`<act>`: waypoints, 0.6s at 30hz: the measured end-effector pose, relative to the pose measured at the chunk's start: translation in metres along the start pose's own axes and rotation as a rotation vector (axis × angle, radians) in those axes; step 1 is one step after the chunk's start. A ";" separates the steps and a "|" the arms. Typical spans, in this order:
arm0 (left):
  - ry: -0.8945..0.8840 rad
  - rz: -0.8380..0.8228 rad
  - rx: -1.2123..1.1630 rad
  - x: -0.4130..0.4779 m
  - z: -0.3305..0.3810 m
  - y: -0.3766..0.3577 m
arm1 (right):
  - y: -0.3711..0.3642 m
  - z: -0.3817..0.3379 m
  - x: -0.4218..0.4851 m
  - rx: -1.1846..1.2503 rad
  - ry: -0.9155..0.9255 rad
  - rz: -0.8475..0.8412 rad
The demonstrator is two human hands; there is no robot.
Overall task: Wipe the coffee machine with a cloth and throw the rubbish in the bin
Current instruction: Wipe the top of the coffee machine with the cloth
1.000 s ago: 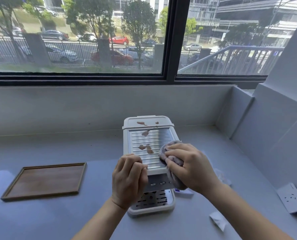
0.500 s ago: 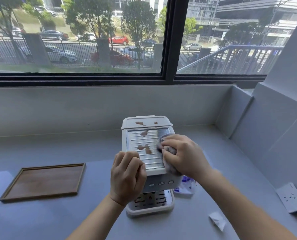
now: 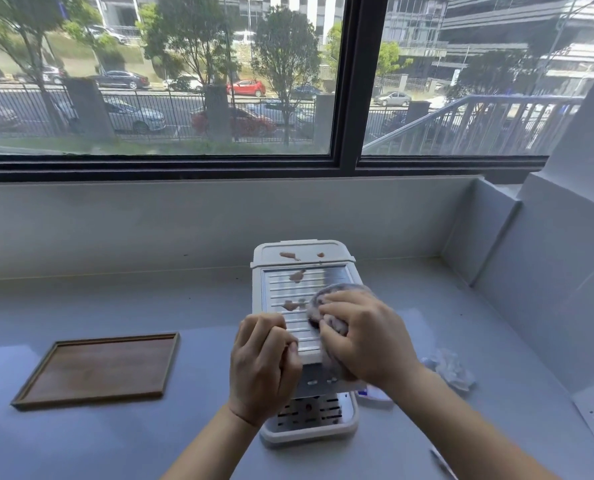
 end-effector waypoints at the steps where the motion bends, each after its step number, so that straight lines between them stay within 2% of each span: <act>1: 0.005 0.002 0.016 0.000 0.000 0.000 | 0.003 0.008 0.005 -0.014 -0.080 0.030; 3: 0.017 0.011 0.031 -0.002 0.001 0.000 | 0.003 0.015 0.012 -0.063 -0.144 0.066; 8: 0.027 0.006 0.033 -0.004 0.000 0.001 | -0.006 -0.004 -0.003 -0.066 0.018 -0.001; 12: 0.042 0.018 0.042 -0.004 -0.002 -0.001 | -0.004 0.019 0.030 -0.097 -0.169 -0.030; 16: 0.043 0.006 0.028 -0.005 -0.001 0.001 | -0.008 -0.001 0.012 -0.074 0.045 -0.082; 18: 0.044 0.006 0.035 -0.005 -0.001 0.000 | -0.004 0.004 0.008 -0.046 0.048 -0.095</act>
Point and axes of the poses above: each hand's wrist, its own x-axis towards the middle knuckle, its own y-axis out of the back of the hand, z = x × y, the point moved 2 cm from there along x, towards the middle knuckle, and after that the axes turned 7 degrees about y, right-handed, at the moved point
